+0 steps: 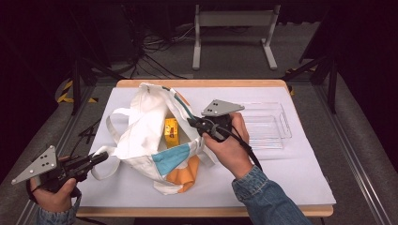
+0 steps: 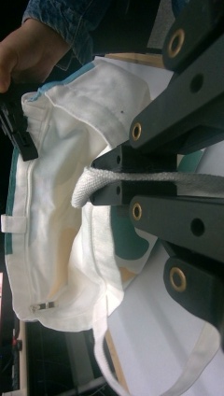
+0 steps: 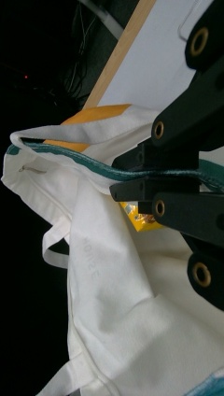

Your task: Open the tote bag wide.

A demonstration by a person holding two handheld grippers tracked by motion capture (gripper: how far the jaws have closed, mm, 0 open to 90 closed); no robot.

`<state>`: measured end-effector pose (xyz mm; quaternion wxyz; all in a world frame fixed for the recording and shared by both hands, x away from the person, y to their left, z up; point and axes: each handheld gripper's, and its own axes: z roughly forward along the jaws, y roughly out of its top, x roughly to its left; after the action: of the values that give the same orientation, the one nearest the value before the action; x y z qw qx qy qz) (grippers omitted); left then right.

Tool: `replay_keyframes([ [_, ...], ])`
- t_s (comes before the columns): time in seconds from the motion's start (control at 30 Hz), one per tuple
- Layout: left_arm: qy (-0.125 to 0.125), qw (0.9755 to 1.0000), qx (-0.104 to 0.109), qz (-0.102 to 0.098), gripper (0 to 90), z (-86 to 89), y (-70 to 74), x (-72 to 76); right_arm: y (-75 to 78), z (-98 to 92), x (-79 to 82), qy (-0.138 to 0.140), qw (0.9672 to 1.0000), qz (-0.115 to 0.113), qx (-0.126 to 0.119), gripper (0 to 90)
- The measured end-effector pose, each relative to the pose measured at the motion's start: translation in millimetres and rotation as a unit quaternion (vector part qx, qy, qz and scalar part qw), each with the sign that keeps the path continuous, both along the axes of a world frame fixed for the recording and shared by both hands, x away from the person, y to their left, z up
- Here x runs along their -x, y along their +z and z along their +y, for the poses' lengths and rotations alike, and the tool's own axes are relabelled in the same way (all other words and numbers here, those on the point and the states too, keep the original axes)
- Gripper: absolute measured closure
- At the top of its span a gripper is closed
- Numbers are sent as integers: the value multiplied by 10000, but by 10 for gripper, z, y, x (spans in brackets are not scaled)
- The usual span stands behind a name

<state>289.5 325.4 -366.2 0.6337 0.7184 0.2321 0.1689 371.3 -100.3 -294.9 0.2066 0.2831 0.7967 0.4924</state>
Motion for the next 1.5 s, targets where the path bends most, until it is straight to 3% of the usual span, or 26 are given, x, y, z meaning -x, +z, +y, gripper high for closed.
replay_keyframes([
  [0.47, -150, 9997, -190, -74, 868, -85, 38, 31, -191, -359, 86, -531, 9984, 74, -196, 872],
  [0.7, -208, 9993, -305, -48, 869, -111, 33, 31, -301, -393, 122, -667, 9977, 136, -56, 873],
  [1.23, -241, 9978, -476, 405, 869, -37, -162, -127, -847, -325, 27, -846, 9944, 615, 168, 873],
  [1.33, -243, 9967, -546, 542, 868, -34, -198, -148, -945, -297, 19, -849, 9934, 709, 307, 872],
  [1.5, -272, 9967, -508, 579, 866, -31, -220, -166, -1105, -240, 18, -824, 9918, 845, 500, 872],
])
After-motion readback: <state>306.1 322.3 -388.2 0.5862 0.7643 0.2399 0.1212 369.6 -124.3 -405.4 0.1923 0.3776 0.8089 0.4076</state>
